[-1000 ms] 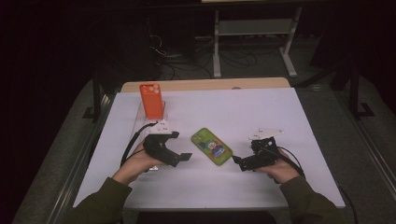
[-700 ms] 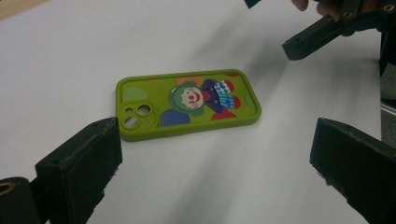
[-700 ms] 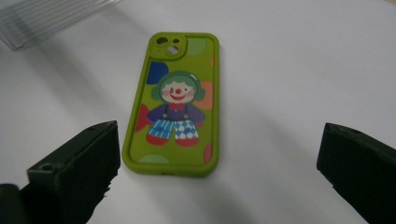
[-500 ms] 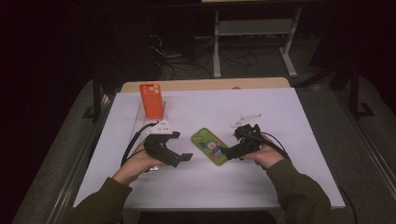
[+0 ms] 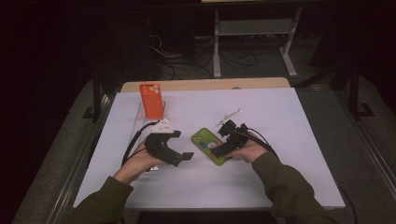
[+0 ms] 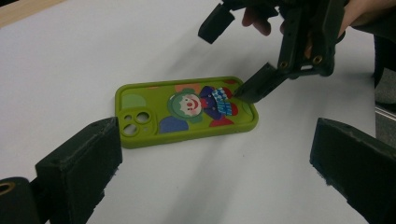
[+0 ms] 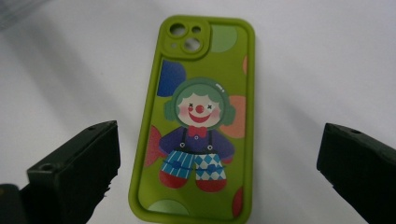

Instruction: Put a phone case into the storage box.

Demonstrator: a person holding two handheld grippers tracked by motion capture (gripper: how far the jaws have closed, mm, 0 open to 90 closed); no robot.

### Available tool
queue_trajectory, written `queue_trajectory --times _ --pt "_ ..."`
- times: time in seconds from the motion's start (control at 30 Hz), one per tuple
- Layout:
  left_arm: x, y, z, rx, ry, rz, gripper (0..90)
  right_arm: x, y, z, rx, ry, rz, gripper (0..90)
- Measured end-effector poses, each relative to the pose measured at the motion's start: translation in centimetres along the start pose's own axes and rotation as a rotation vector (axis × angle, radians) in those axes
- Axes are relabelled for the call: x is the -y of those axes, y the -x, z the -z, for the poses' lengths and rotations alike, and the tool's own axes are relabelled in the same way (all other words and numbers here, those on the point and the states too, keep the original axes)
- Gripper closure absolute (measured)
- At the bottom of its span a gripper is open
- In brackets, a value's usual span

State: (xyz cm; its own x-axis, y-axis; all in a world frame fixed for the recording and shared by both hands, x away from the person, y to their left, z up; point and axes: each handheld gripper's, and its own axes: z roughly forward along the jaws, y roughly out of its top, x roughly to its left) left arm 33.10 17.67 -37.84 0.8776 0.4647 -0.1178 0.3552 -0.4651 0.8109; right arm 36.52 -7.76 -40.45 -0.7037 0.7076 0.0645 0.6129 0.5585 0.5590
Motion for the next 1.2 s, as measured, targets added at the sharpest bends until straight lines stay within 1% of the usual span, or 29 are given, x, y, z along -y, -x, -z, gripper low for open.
queue_trajectory --times 0.03,0.07,0.1,0.13,0.2,0.23,0.27,0.3,0.37,0.47,0.5,0.53,0.63,0.8,0.83,0.9,1.0,1.03,1.13,1.17,1.2 --pt "0.0 0.0 0.0 0.0 -0.001 -0.001 2.1 -0.2 0.0 -0.2 -0.001 -0.013 0.0 0.0" --pt "0.0 0.0 0.0 0.0 -0.001 -0.001 2.1 -0.2 0.0 -0.2 -0.001 -0.013 0.0 0.0" --pt "0.0 0.0 -0.1 0.004 0.001 0.001 2.1 -0.5 -0.2 -0.8 0.005 -0.05 0.013 0.0" --pt "0.0 0.0 -0.1 0.004 0.001 0.001 2.1 -0.5 -0.3 -1.0 0.008 -0.064 0.016 0.0" --pt "0.0 0.0 -0.1 0.007 0.0 0.001 2.1 -0.7 -0.3 -1.2 0.008 -0.074 0.019 0.0" --pt "0.0 0.0 -0.1 0.007 -0.002 0.001 2.1 -0.8 -0.5 -1.7 0.012 -0.101 0.021 0.0" --pt "0.0 0.0 -0.1 0.007 -0.002 0.001 2.1 -0.8 -0.5 -1.7 0.012 -0.101 0.021 0.0" --pt "0.0 0.0 0.0 0.006 -0.002 0.001 2.1 -1.0 -0.6 -2.3 0.015 -0.125 0.028 0.0" --pt "0.0 0.0 0.0 0.008 -0.001 0.002 2.1 -1.0 -0.7 -2.5 0.016 -0.133 0.03 0.0" --pt "0.0 -0.1 0.0 0.008 -0.002 0.002 2.1 -1.1 -1.0 -3.3 0.021 -0.167 0.039 0.2" --pt "0.0 -0.1 0.0 0.006 -0.002 0.001 2.1 -1.1 -1.1 -3.6 0.029 -0.186 0.043 2.6" --pt "0.0 -0.1 0.0 0.007 -0.002 0.001 2.1 -1.1 -1.1 -3.8 0.036 -0.198 0.043 2.7" --pt "0.0 -0.1 0.0 0.009 -0.001 0.001 2.1 -1.1 -1.3 -4.3 0.024 -0.232 0.055 6.2" --pt "0.0 -0.1 0.0 0.007 -0.001 0.005 2.1 -1.1 -1.3 -4.3 0.02 -0.237 0.044 9.4" --pt "0.0 -0.1 0.0 0.007 -0.002 0.005 2.1 -1.2 -1.3 -4.3 0.024 -0.239 0.04 11.7" --pt "0.0 -0.1 0.0 0.006 -0.001 0.006 2.1 -1.2 -1.3 -4.3 0.027 -0.239 0.04 12.7" --pt "0.0 -0.2 -0.1 0.003 -0.003 0.004 2.1 -1.2 -1.2 -4.1 0.013 -0.237 0.031 14.6" --pt "0.1 -0.2 -0.1 0.003 -0.004 0.003 2.1 -1.2 -1.1 -4.1 0.015 -0.235 0.032 14.9" --pt "0.0 -0.3 -0.1 0.006 -0.007 -0.001 2.1 -1.2 -1.0 -4.1 0.016 -0.236 0.046 15.3" --pt "0.0 -0.3 -0.1 0.008 -0.007 0.0 2.1 -1.1 -0.9 -3.9 -0.003 -0.239 0.055 15.5" --pt "0.0 -0.3 -0.1 0.01 -0.008 -0.004 2.1 -1.0 -0.6 -3.8 0.001 -0.243 0.082 15.5"
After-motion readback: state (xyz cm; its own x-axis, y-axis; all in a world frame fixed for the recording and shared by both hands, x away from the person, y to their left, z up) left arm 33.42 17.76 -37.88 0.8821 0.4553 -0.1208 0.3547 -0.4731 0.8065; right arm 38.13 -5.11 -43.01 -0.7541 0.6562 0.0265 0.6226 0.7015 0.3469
